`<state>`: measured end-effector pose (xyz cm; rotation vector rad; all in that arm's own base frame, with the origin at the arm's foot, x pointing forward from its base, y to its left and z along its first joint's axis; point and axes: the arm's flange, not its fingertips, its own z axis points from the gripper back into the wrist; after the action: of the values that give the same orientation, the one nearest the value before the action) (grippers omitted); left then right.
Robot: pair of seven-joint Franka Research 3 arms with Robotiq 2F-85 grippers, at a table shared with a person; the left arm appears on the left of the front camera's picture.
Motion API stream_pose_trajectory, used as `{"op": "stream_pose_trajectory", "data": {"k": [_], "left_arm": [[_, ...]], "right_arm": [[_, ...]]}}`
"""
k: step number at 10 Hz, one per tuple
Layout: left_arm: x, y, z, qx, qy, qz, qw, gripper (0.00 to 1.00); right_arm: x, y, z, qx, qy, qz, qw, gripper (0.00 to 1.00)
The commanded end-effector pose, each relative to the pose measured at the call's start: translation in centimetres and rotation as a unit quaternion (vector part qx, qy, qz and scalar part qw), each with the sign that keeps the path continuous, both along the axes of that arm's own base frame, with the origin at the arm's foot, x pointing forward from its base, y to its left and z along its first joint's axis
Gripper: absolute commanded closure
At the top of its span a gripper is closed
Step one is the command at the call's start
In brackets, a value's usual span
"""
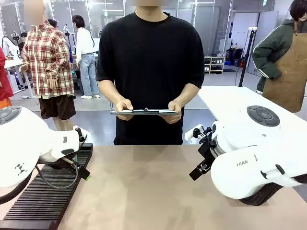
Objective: Inspect the PCB.
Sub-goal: Pick up the Blank PCB and present it to the human.
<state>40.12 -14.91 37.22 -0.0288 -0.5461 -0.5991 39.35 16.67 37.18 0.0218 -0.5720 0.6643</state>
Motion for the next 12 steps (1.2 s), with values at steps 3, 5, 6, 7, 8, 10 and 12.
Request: {"op": "stream_pose_trajectory", "data": {"k": [3, 5, 6, 7, 8, 10, 12], "left_arm": [[0.0, -0.1, 0.0, 0.0, 0.0, -0.001, 1.0, 0.0], [0.0, -0.1, 0.0, 0.0, 0.0, -0.001, 1.0, 0.0], [0.0, -0.1, 0.0, 0.0, 0.0, -0.001, 1.0, 0.0], [0.0, -0.1, 0.0, 0.0, 0.0, -0.001, 1.0, 0.0], [0.0, -0.1, 0.0, 0.0, 0.0, -0.001, 1.0, 0.0], [0.0, -0.1, 0.0, 0.0, 0.0, -0.001, 1.0, 0.0], [0.4, -0.8, 4.7, -0.029, 0.021, -0.033, 0.999, 0.0]], "right_arm": [[0.0, 0.0, 0.0, 0.0, 0.0, 0.0, 1.0, 0.0], [0.0, 0.0, 0.0, 0.0, 0.0, 0.0, 1.0, 0.0], [0.0, 0.0, 0.0, 0.0, 0.0, 0.0, 1.0, 0.0], [0.0, 0.0, 0.0, 0.0, 0.0, 0.0, 1.0, 0.0], [0.0, 0.0, 0.0, 0.0, 0.0, 0.0, 1.0, 0.0], [0.0, 0.0, 0.0, -0.001, 0.0, 0.001, 1.0, 0.0], [0.1, -1.1, 5.0, 0.039, 0.007, 0.009, 0.999, 0.0]]}}
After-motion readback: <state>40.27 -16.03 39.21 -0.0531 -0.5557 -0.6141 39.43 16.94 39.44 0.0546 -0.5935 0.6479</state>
